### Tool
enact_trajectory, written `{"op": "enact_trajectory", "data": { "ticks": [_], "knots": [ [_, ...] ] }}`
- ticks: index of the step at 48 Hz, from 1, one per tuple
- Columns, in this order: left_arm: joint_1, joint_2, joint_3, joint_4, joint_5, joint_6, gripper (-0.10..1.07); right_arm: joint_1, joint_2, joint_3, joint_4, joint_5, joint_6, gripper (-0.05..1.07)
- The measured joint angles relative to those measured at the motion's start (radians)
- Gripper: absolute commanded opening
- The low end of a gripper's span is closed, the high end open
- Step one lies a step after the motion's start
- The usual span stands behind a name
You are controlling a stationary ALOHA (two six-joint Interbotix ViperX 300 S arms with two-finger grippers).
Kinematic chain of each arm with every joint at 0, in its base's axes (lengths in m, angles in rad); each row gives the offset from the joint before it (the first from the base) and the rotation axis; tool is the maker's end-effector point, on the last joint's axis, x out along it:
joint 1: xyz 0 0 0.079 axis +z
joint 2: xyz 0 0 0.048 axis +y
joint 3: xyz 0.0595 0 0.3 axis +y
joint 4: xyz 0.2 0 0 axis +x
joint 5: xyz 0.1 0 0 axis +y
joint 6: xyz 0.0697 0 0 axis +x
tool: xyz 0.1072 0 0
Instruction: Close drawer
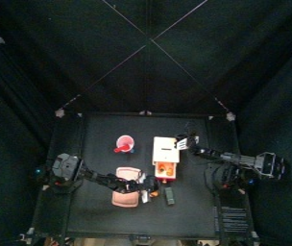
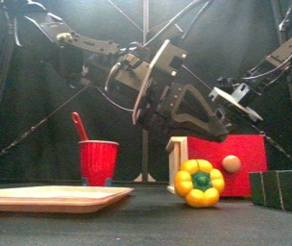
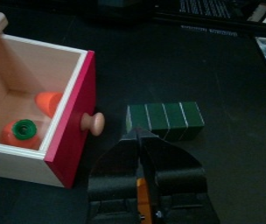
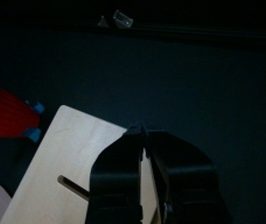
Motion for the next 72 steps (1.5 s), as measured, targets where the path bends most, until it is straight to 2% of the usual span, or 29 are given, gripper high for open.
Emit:
{"op": "enact_trajectory", "data": {
  "ticks": [19,38,72],
  "knots": [
    [0.009,0.006,0.0,0.0,0.002,0.0,0.35,-0.006,0.052,-0.015,0.0,0.0,0.0,0.38],
    [0.046,0.031,0.0,-0.003,0.005,-0.002,0.35,-0.012,0.121,-0.04,0.0,-0.002,-0.003,0.38],
    [0.095,0.031,-0.005,-0.003,0.008,0.0,0.34,-0.015,0.127,-0.043,0.0,-0.015,-0.003,0.38]
  ]
}}
